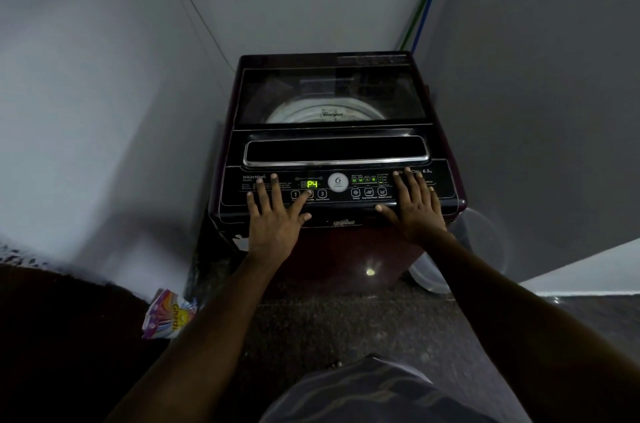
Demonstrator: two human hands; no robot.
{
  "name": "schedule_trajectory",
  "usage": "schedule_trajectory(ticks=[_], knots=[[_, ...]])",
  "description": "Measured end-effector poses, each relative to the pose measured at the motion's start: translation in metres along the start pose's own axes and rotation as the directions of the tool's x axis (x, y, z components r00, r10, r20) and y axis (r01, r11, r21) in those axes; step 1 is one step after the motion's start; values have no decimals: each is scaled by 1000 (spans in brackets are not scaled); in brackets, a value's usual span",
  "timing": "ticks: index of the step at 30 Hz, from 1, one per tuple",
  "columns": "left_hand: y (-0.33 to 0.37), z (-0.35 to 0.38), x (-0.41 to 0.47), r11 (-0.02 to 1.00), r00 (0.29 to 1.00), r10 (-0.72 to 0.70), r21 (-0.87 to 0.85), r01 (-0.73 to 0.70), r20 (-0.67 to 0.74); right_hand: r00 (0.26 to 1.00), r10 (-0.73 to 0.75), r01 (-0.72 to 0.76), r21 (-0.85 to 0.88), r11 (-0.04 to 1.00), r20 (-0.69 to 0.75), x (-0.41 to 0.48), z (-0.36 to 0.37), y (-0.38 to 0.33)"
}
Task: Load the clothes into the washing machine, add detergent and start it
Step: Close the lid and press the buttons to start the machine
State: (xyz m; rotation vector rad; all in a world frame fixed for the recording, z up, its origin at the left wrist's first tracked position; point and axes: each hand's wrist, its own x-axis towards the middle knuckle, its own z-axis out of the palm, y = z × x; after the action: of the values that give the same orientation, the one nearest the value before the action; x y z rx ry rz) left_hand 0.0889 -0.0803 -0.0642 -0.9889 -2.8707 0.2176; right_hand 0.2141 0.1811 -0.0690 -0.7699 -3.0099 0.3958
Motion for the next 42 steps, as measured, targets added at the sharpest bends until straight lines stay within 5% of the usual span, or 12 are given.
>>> schedule_trajectory(ticks=[8, 25, 42], knots=[[5, -12, 10, 982, 997, 5, -186, 10, 79, 1000, 0, 0, 16, 1000, 12, 0, -2, 0], [14, -3, 4, 990, 996, 71, -119, -77, -57, 1000, -3, 3, 27, 1000, -12, 0, 0, 1], [-20, -2, 13, 976, 995, 96, -194, -94, 1, 1000, -7, 7, 42, 999, 0, 1, 1, 3]])
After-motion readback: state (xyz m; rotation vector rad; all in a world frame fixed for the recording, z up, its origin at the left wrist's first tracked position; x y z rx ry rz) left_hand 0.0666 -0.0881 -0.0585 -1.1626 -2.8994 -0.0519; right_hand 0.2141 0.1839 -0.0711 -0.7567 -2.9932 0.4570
